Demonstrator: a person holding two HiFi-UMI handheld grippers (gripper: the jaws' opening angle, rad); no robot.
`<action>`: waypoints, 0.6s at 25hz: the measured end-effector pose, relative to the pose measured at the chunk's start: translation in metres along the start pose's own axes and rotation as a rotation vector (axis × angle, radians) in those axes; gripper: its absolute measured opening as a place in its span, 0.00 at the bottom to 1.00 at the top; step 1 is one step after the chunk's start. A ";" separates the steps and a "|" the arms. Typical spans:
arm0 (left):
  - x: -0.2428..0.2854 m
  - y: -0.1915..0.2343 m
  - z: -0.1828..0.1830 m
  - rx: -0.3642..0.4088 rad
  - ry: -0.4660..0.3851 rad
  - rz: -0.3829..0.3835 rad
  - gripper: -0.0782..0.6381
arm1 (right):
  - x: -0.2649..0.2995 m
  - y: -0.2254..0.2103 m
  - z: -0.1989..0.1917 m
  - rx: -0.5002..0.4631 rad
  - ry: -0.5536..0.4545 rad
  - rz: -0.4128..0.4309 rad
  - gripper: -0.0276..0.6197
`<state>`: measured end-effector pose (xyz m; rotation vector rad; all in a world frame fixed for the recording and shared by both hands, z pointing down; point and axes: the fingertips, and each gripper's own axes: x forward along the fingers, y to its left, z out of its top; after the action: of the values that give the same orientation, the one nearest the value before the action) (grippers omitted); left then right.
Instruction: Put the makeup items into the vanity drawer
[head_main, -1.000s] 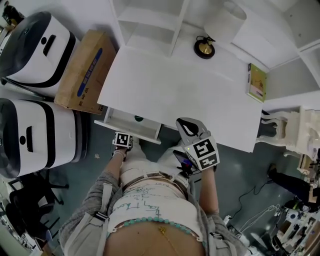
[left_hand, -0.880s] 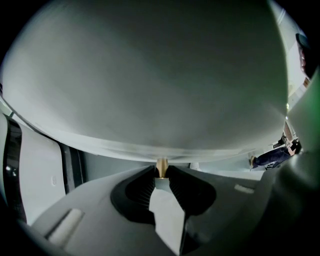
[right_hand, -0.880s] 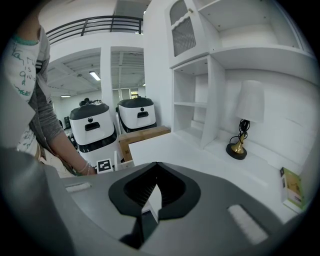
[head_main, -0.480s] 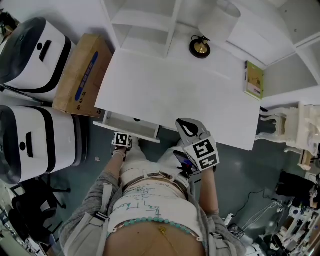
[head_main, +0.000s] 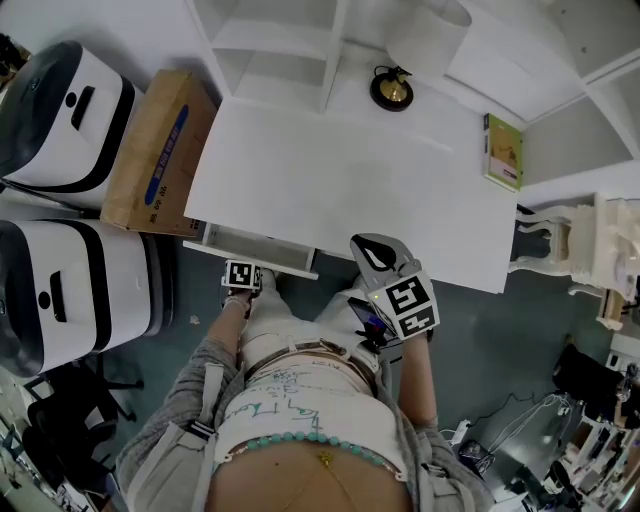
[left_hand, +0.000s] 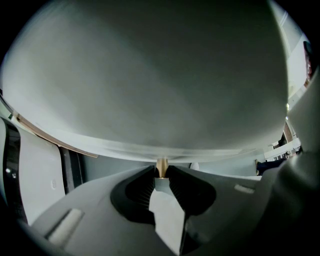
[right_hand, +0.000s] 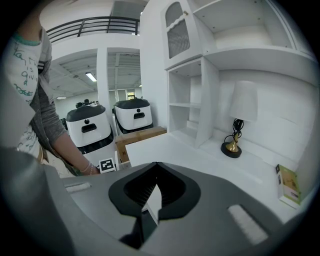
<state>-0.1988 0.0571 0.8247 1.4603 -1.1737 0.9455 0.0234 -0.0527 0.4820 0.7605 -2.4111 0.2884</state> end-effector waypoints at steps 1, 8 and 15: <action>0.000 0.000 0.001 0.000 0.000 0.000 0.24 | -0.001 0.000 0.000 0.001 -0.001 -0.002 0.09; 0.003 0.001 0.012 0.002 0.000 -0.001 0.24 | -0.006 -0.004 -0.004 0.012 0.001 -0.023 0.09; 0.005 0.001 0.023 0.005 -0.003 -0.001 0.24 | -0.010 -0.009 -0.008 0.021 0.017 -0.045 0.09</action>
<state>-0.1988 0.0339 0.8249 1.4662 -1.1739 0.9467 0.0384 -0.0528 0.4828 0.8176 -2.3754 0.3015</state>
